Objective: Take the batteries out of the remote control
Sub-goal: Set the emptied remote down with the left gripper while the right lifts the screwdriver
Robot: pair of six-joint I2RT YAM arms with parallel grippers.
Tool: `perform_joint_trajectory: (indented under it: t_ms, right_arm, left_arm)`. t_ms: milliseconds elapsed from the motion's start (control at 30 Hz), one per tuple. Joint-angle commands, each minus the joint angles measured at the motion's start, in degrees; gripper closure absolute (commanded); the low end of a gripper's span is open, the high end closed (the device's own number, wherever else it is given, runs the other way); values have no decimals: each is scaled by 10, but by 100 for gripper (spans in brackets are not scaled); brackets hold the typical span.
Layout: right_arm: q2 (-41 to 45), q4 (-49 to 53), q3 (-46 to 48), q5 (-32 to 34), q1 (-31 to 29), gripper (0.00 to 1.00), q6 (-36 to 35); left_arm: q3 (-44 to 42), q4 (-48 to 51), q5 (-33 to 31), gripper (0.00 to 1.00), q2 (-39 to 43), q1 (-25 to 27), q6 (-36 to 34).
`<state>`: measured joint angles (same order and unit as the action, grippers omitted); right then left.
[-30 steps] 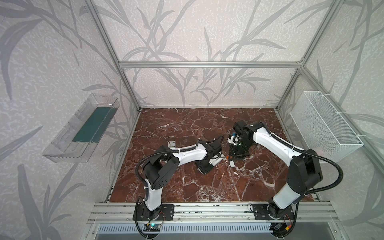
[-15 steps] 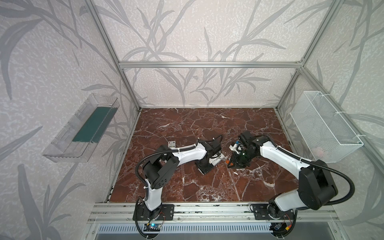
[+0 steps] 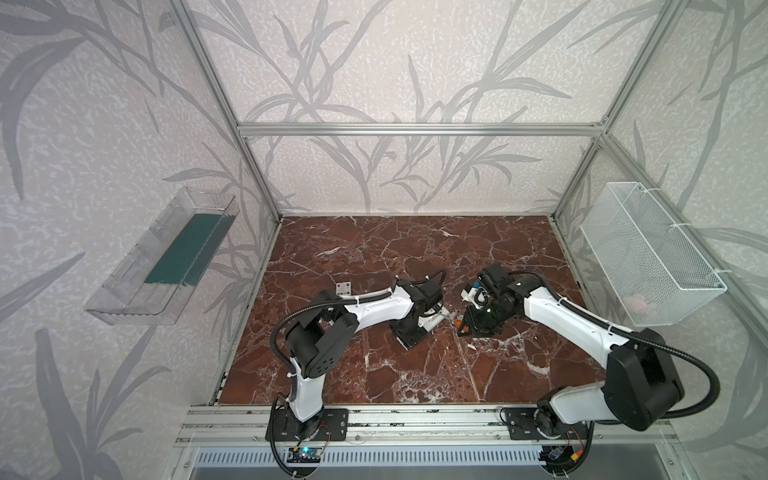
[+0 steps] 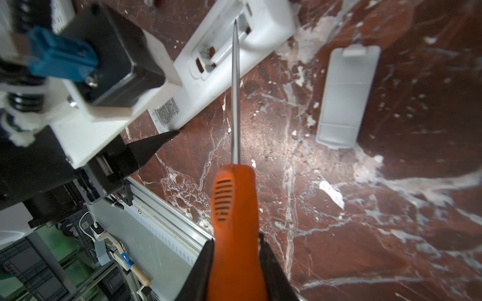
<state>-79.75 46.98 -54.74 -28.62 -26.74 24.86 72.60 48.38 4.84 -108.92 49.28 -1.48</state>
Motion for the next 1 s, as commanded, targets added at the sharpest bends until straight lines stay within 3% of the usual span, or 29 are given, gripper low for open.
perform_joint_trajectory:
  t_ms: [0, 200, 267, 300, 500, 600, 800, 967]
  right_arm:
    - [41, 57, -27, 36, 6, 100, 12]
    - [77, 79, -38, 38, 20, 100, 4]
    - [88, 73, -36, 37, 26, 100, -2]
    - [95, 68, -35, 39, 27, 100, -6]
    - [141, 11, -19, 44, 29, 100, -20]
    - [177, -50, 6, 54, 30, 100, -19]
    - [241, -191, 63, 49, 28, 100, -25]
    - [261, -259, 81, 39, 16, 100, -25]
  left_arm:
    - [-9, -39, 24, 78, 9, 9, 0]
    - [-2, -21, -3, 33, 42, 6, -2]
    - [-4, -20, -15, 4, 60, 6, 1]
    - [-6, -20, -25, 1, 74, 6, 4]
    - [-20, -6, -67, 1, 153, -1, 27]
    - [-43, -27, -82, 1, 216, -25, 85]
    - [-139, -177, 60, 1, 363, -118, 245]
    - [-217, -345, 170, 1, 437, -142, 400]
